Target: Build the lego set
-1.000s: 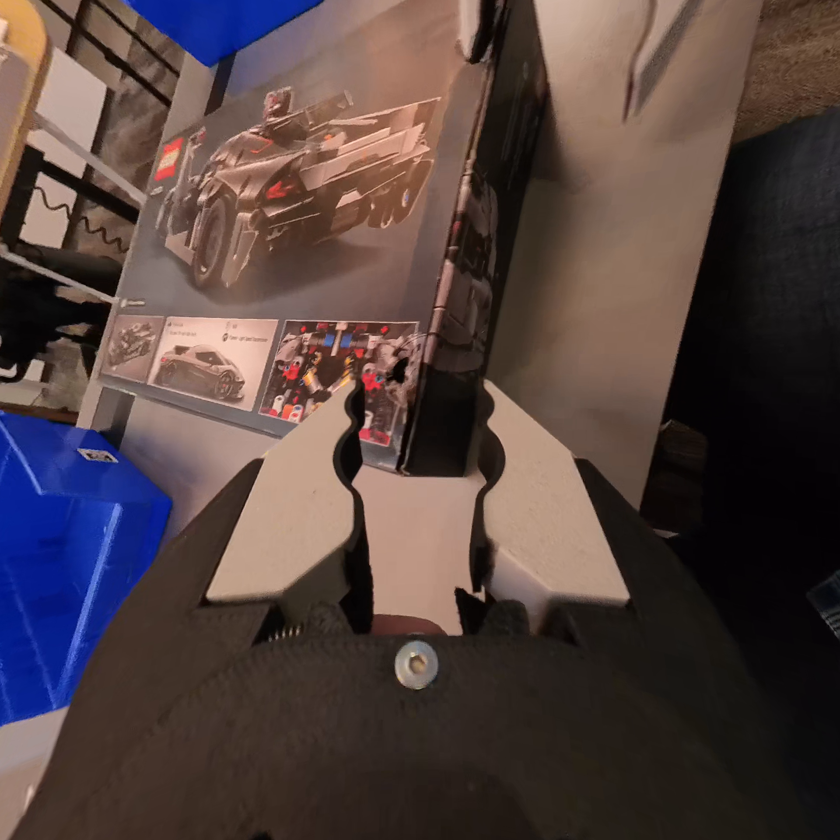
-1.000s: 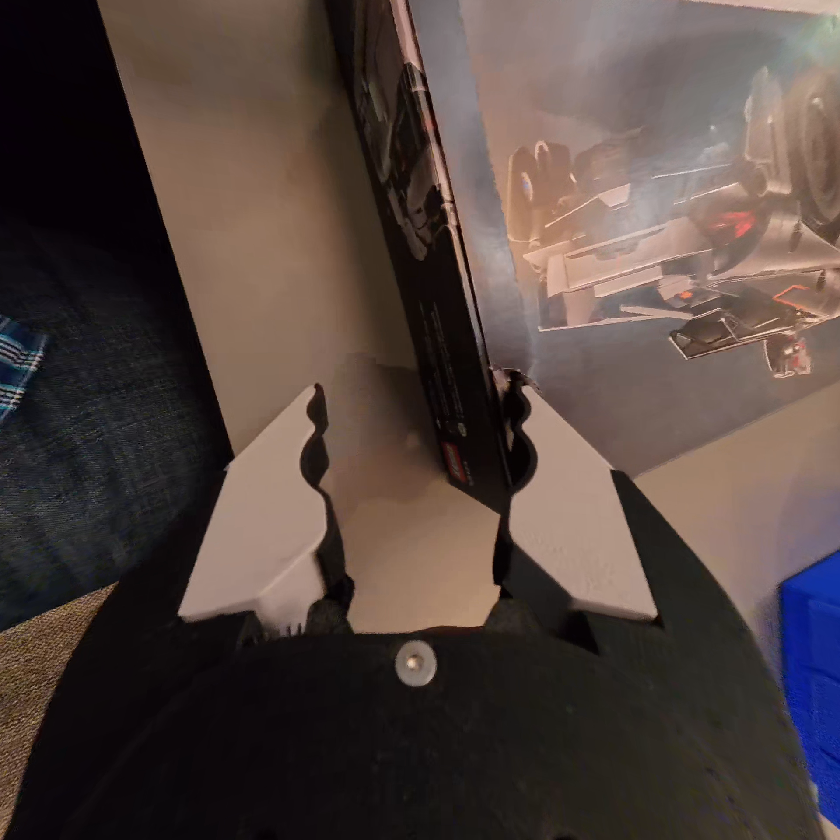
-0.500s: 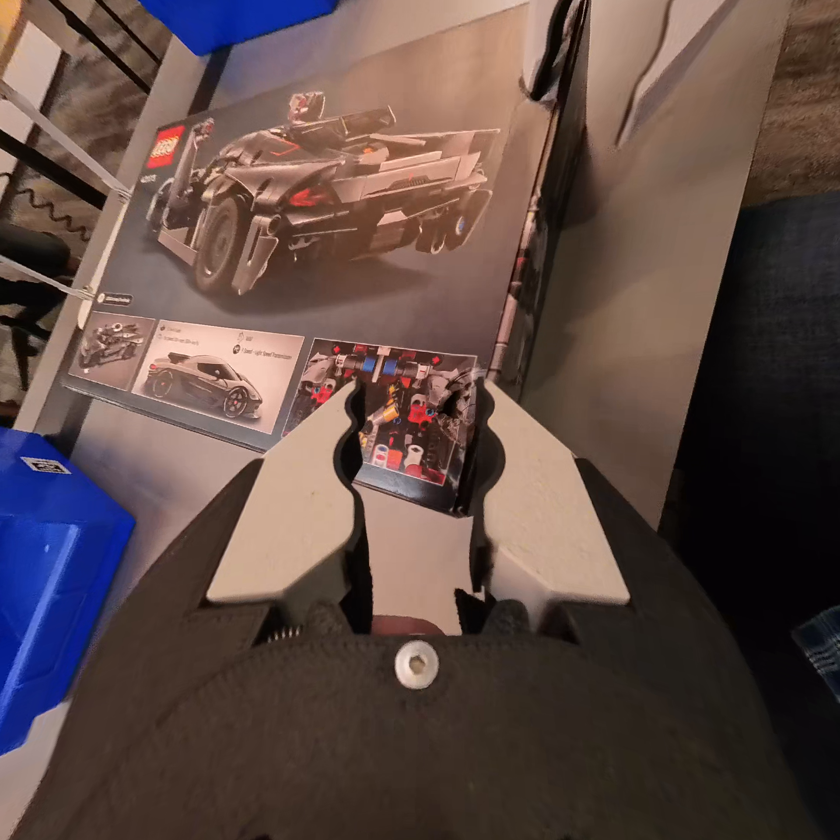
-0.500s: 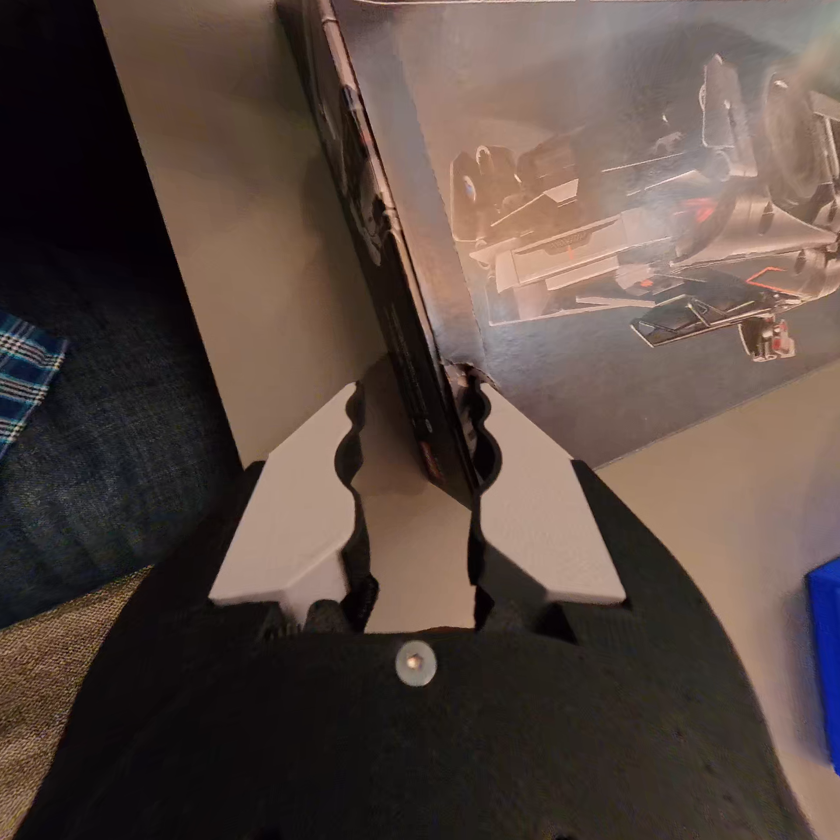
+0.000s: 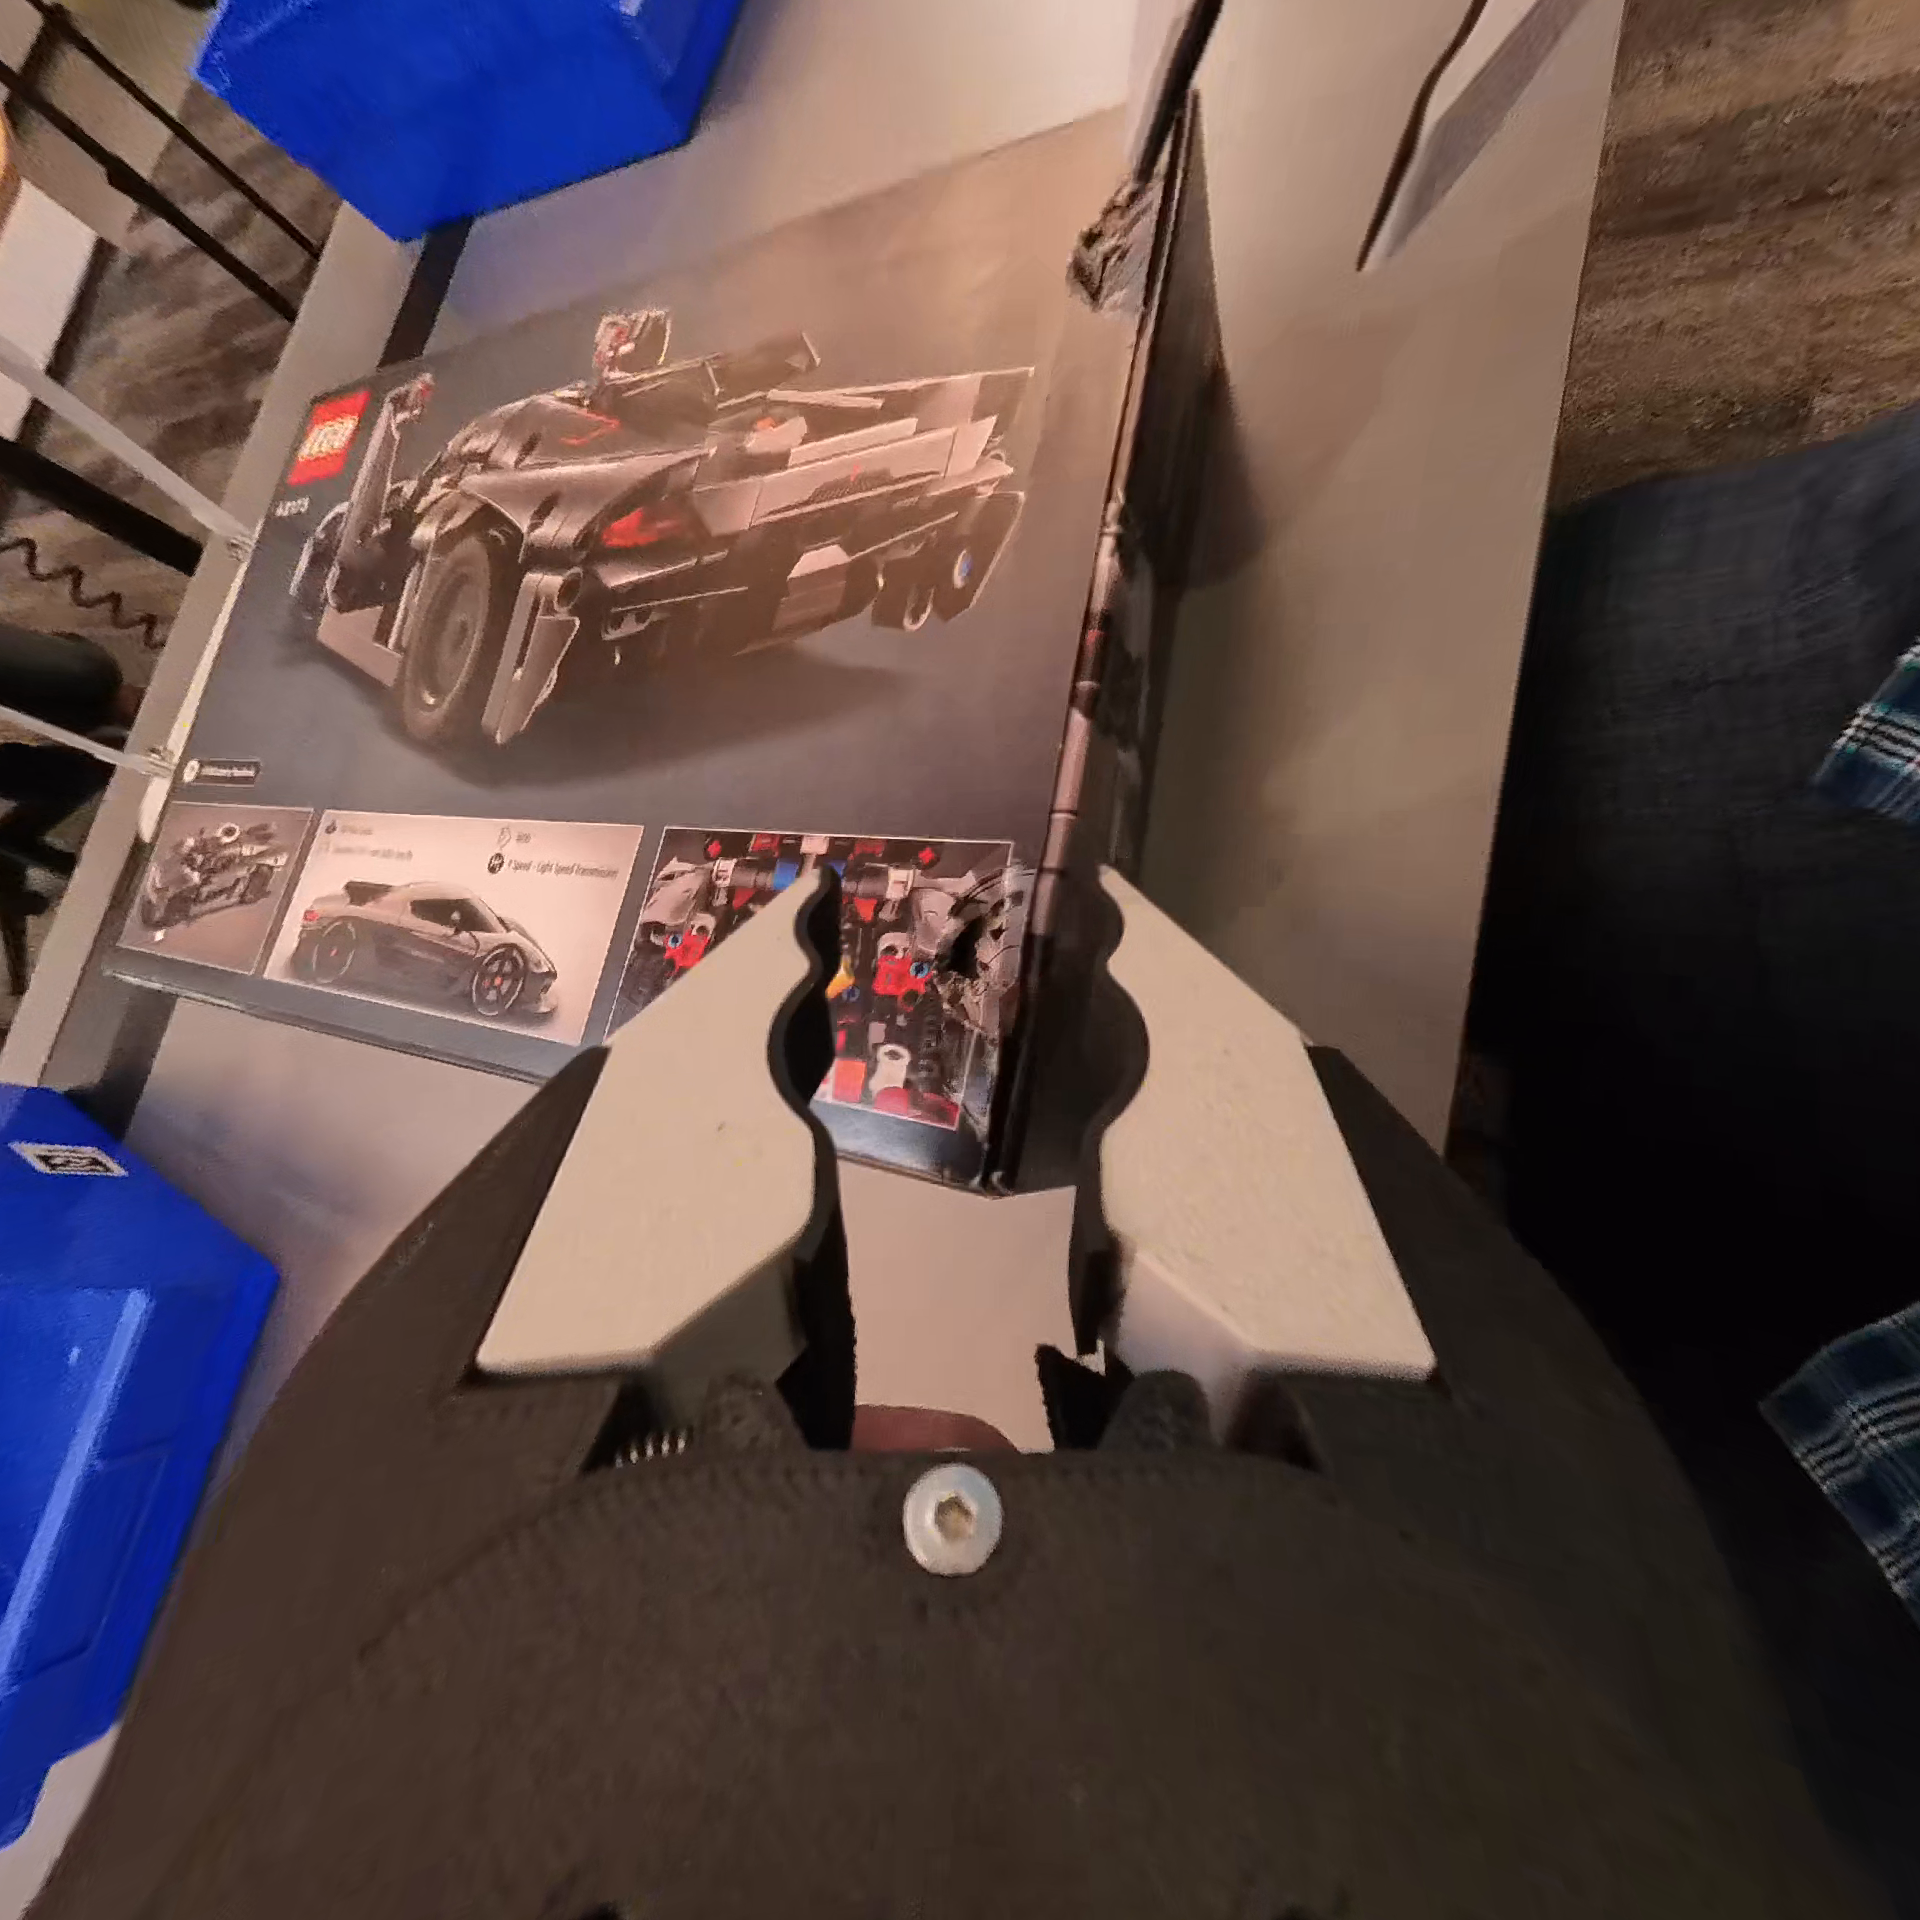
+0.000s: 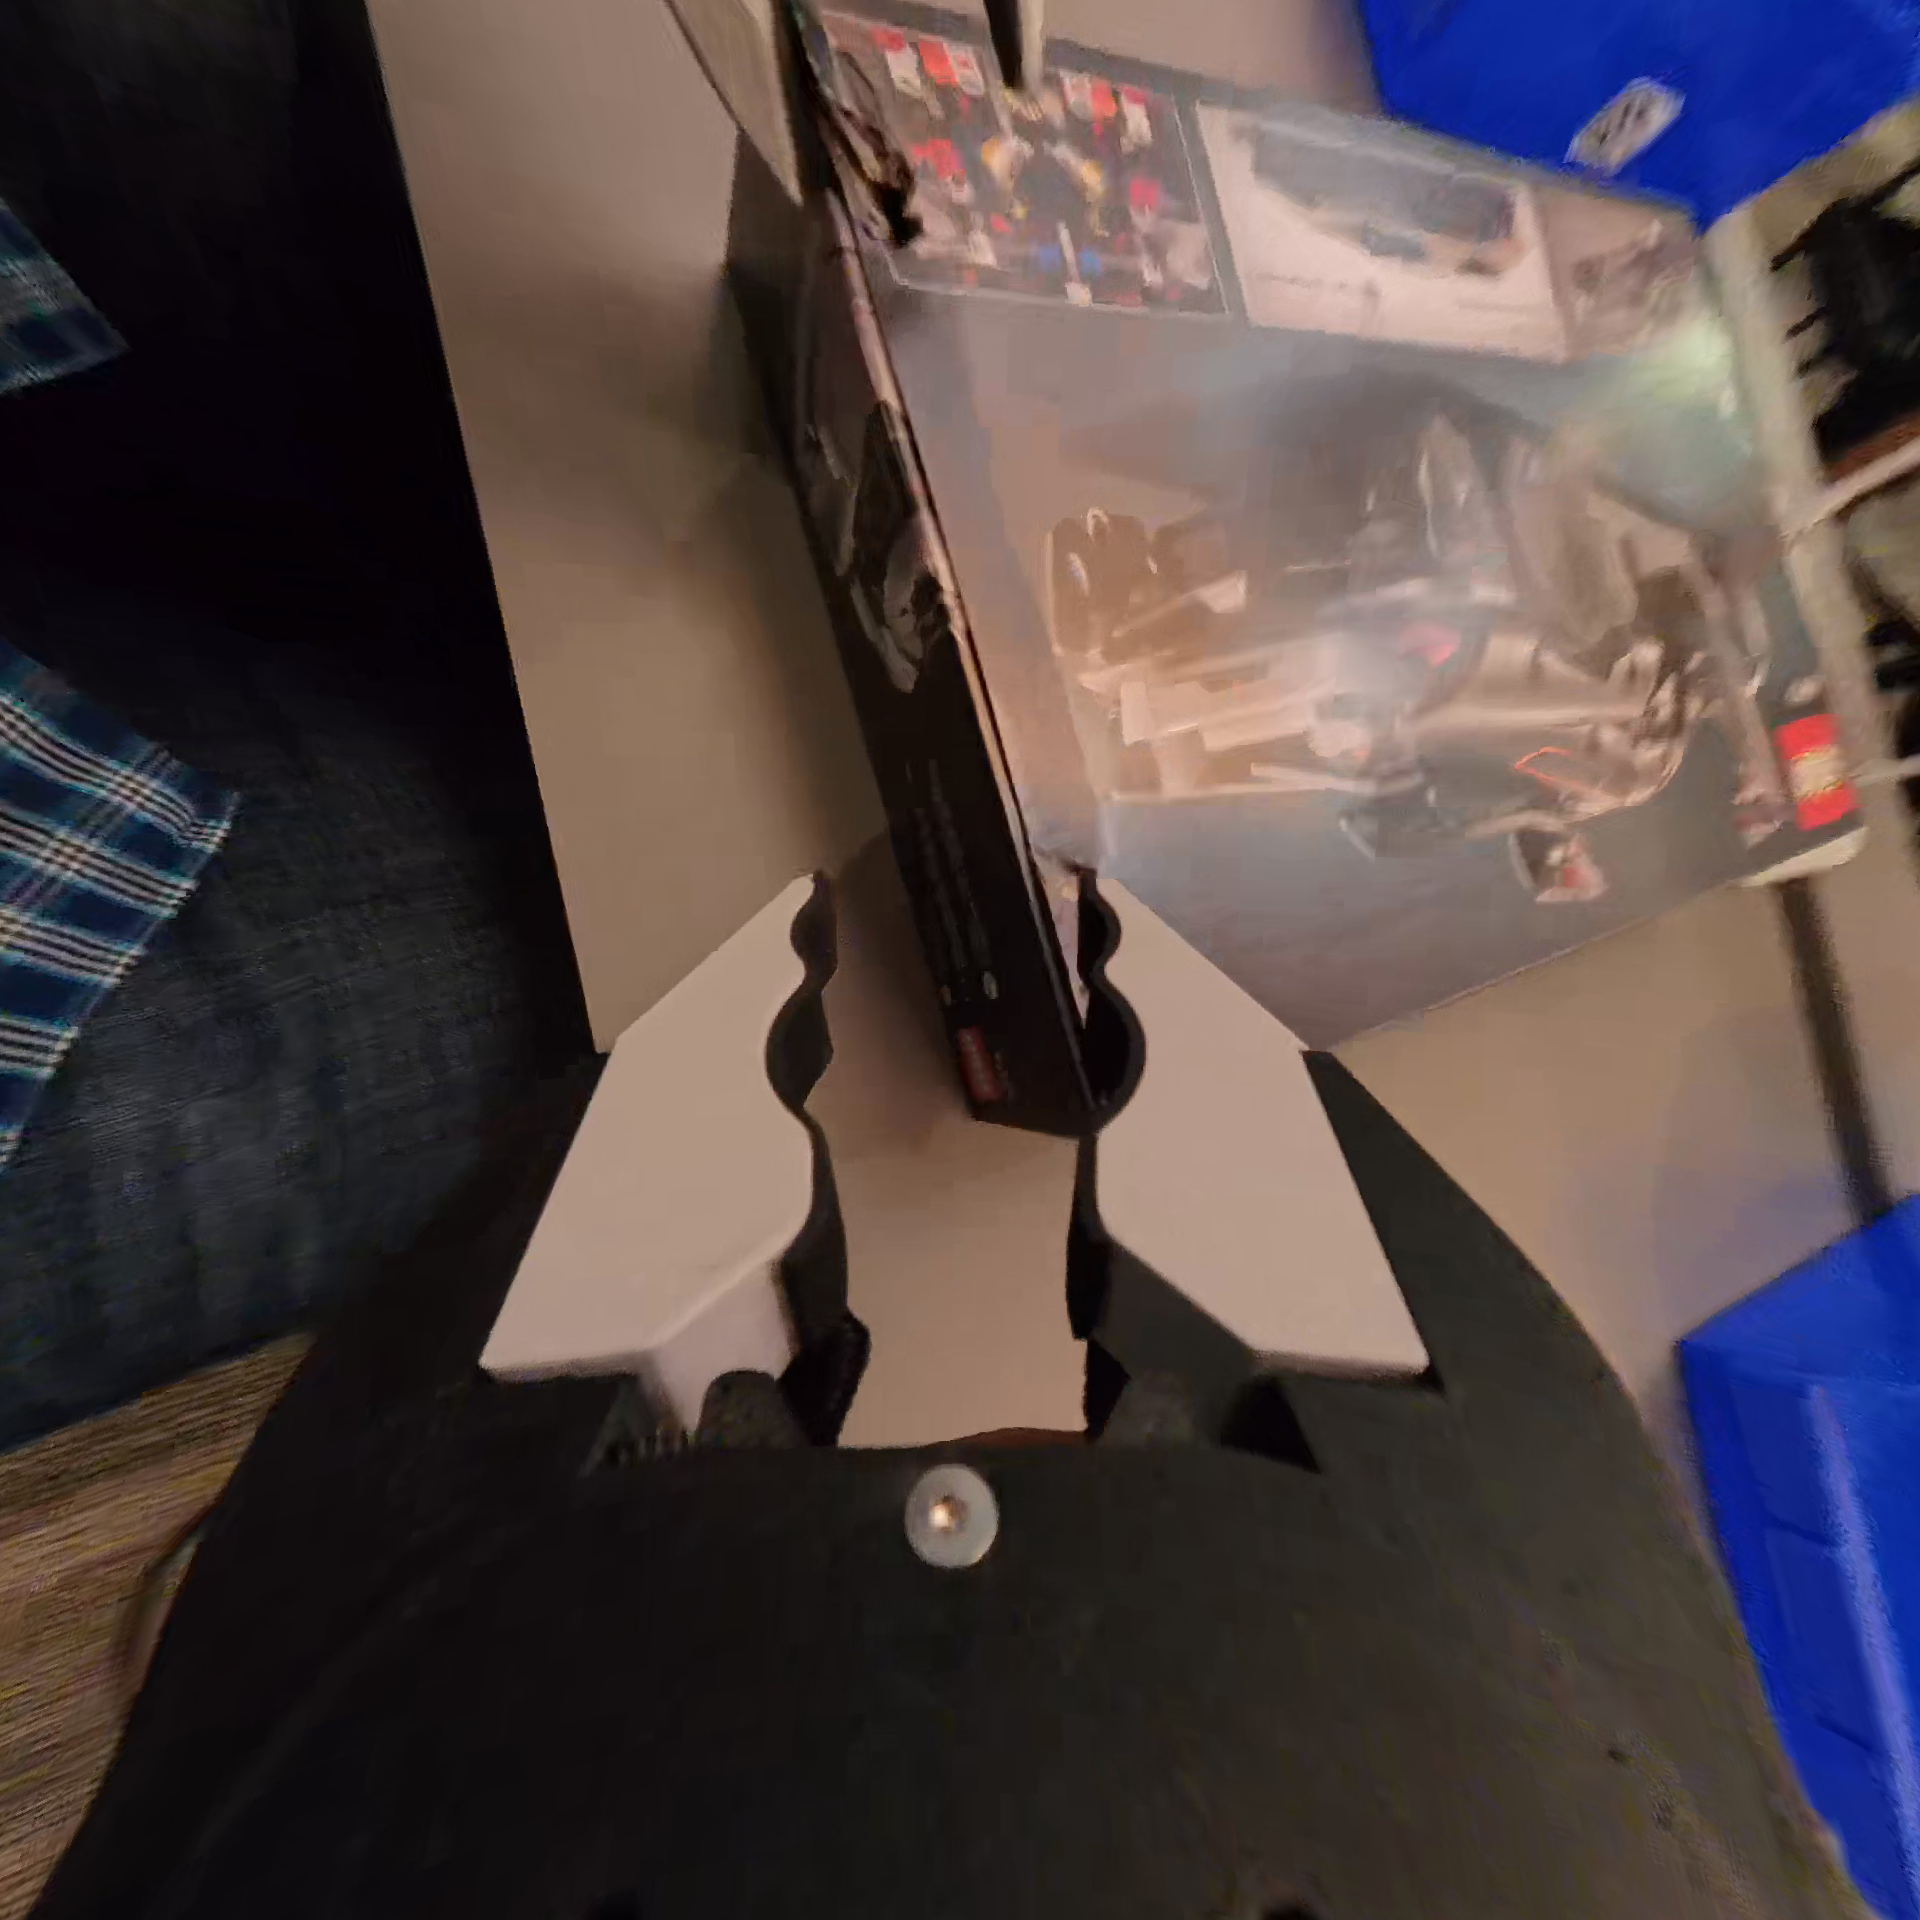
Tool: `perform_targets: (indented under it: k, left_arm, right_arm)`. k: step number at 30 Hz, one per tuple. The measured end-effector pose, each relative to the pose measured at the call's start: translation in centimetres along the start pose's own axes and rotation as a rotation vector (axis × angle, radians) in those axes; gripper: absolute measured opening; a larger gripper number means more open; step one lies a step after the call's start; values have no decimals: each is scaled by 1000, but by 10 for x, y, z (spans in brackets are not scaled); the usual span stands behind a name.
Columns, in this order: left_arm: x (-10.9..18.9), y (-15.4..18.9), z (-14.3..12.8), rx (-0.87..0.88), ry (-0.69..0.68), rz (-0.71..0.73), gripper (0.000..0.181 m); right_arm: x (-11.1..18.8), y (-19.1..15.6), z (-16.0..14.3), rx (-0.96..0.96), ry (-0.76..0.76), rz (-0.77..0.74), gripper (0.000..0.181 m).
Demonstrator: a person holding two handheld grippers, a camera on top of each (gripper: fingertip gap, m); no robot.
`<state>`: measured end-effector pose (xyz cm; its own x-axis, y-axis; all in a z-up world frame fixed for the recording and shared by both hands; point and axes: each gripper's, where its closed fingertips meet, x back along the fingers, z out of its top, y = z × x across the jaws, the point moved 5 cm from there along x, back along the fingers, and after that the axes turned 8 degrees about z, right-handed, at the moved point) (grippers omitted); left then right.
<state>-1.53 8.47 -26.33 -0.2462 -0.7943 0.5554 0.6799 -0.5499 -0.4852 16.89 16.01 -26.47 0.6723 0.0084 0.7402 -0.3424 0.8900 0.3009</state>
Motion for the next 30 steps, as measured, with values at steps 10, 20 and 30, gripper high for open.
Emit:
perform_targets:
  k: [10,20,30]
  left_arm:
    - [-5,16,-9,-8,-34,-11,44]
    - [-15,13,-8,-16,-58,-37,49]
    - [-17,17,-11,-23,-75,-35,52]
  right_arm:
    - [-29,-11,5,157,-5,-115,23]
    - [-31,-10,11,194,19,-236,22]
    - [-36,-9,11,217,-40,-240,17]
